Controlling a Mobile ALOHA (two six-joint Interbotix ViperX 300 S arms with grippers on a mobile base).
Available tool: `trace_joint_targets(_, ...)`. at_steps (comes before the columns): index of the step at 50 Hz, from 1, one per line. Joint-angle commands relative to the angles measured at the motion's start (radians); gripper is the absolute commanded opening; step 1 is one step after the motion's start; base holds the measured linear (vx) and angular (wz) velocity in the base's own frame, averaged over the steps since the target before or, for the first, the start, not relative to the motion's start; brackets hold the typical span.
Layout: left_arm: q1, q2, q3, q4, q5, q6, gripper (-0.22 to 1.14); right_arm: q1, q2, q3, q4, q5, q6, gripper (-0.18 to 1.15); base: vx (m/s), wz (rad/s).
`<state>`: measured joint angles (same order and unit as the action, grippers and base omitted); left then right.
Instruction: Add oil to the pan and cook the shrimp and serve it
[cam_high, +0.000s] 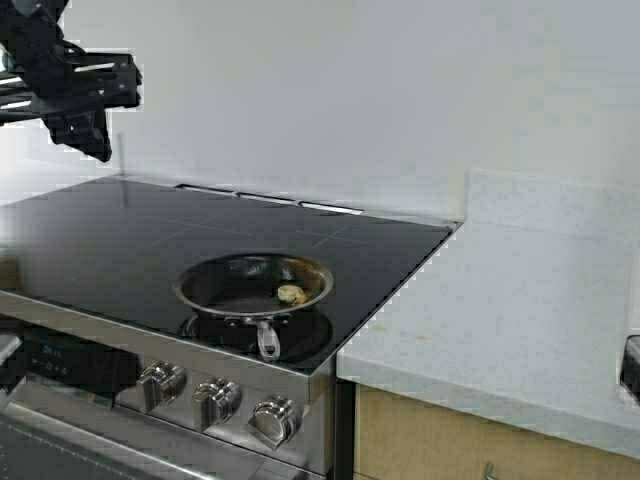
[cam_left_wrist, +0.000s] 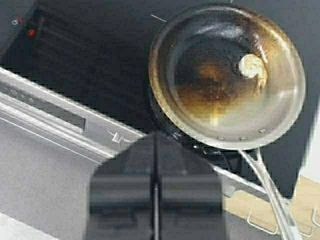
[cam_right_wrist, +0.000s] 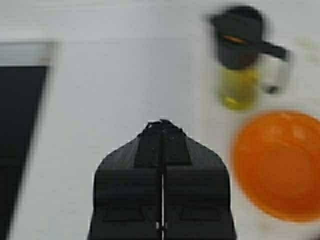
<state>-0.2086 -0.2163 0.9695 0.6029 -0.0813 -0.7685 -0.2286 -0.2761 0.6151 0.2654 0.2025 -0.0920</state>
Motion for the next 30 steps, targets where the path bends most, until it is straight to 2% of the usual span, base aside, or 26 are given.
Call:
trace_joint_targets(1,0.000,-0.006,-0.014,0.003,-0.003,0.003,0.02,0.137,-0.084,0.044,-0.003,-0.081,-0.002,0.06,0.00,0.00)
trace_joint_targets(10,0.000,-0.008,-0.015,0.002,-0.005,0.003,0.02,0.385,-0.095,0.110,-0.087,-0.192,-0.008,0.06,0.00,0.00)
trace_joint_targets(16,0.002,-0.012,-0.015,0.002,-0.005,0.003,0.02,0.511,-0.077,0.160,-0.104,-0.245,0.005,0.06,0.00,0.00)
trace_joint_targets(22,0.000,-0.018,-0.015,0.003,-0.005,0.002,0.02,0.597,-0.040,0.219,-0.103,-0.284,0.009,0.06,0.00,0.00)
trace_joint_targets(30,0.000,-0.017,-0.017,0.002,-0.006,0.002,0.02,0.658,0.002,0.262,-0.097,-0.342,0.015,0.06,0.00,0.00)
